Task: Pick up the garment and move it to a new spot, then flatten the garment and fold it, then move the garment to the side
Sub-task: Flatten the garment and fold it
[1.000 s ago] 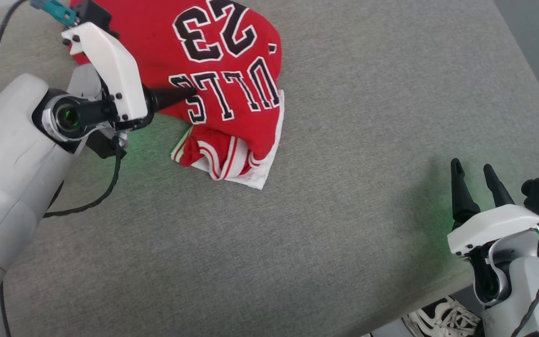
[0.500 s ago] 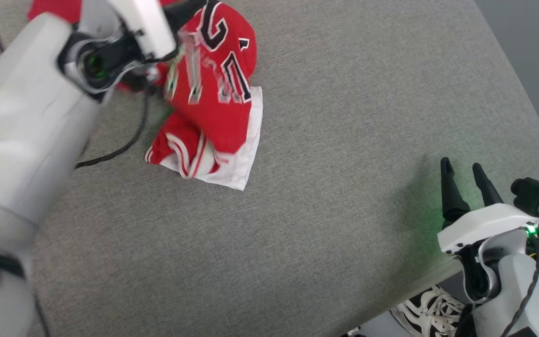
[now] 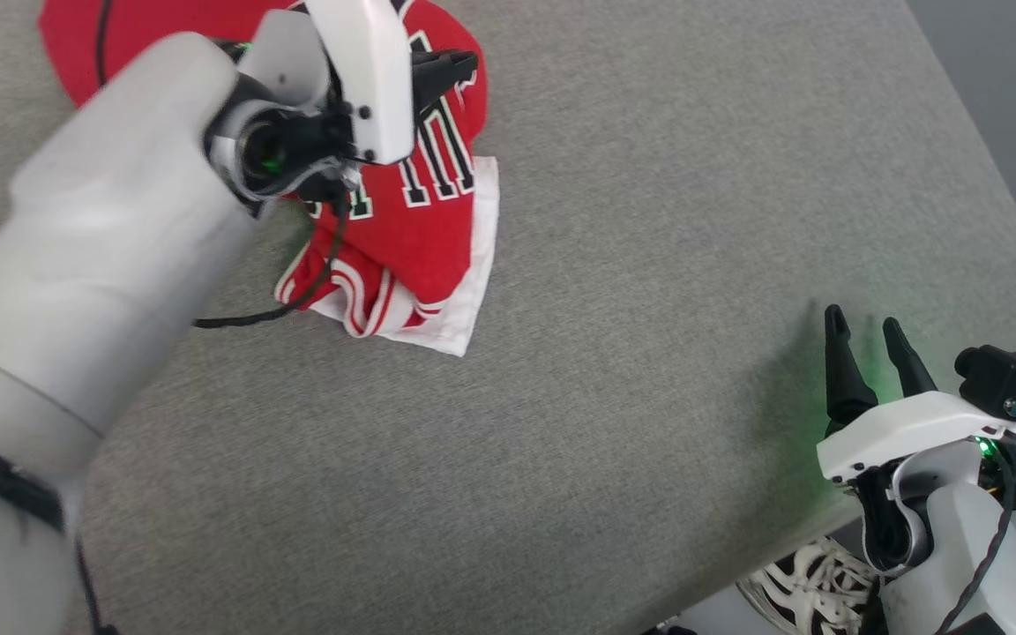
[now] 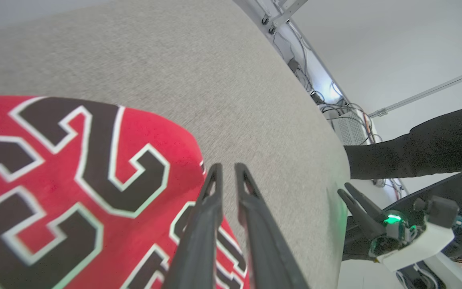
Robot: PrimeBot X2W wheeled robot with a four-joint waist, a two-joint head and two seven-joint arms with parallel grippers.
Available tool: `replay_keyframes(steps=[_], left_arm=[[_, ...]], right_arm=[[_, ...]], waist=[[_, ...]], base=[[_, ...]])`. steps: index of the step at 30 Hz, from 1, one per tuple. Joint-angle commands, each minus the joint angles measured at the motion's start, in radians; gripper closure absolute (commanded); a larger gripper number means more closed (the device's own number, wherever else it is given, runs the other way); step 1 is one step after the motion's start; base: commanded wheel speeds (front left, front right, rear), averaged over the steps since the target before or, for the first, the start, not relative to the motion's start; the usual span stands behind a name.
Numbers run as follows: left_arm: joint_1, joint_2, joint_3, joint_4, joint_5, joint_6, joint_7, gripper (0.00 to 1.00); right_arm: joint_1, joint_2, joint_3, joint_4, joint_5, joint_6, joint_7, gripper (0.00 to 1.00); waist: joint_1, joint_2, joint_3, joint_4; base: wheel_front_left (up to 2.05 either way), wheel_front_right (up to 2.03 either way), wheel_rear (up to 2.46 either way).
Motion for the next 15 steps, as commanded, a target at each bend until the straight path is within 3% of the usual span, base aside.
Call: replay_keyframes(steps=[1,6,11,15], left_arm=[[-0.021,0.034,-0.006,-0.028,-0.007,-0.005,0.031,0.00],[-0.036,0.129,-0.041,-0.059,-0.031,-0.002,0.202,0.00],[-0.047,0.200,-0.102,-0.060,-0.011,0.040,0.373,0.00],[-0.048,0.228,-0.109,-0.058,-0.005,0.071,0.397,0.00]], right_arm=[[0.006,0.000,-0.007,0.005,-0.011,0.000,-0.004,0.00],[0.002,-0.006,-0.021,-0.005,-0.035,0.000,0.011,0.00],[-0.010,-0.005,-0.020,-0.028,-0.047,0.000,0.034,0.00],[-0.017,-0.003,-0.013,-0.039,-0.043,0.000,0.038,0.00]], waist=[[0.0000,0.0000,-0.018,0.027],[0.0000,0.0000,-0.051,0.074],[0.0000,0.0000,-0.055,0.091],[0.0000,0.0000,-0.037,0.084]], base=[[0.00,0.00,0.00],[0.00,0.00,0.00],[0.00,0.00,0.00],[0.00,0.00,0.00]])
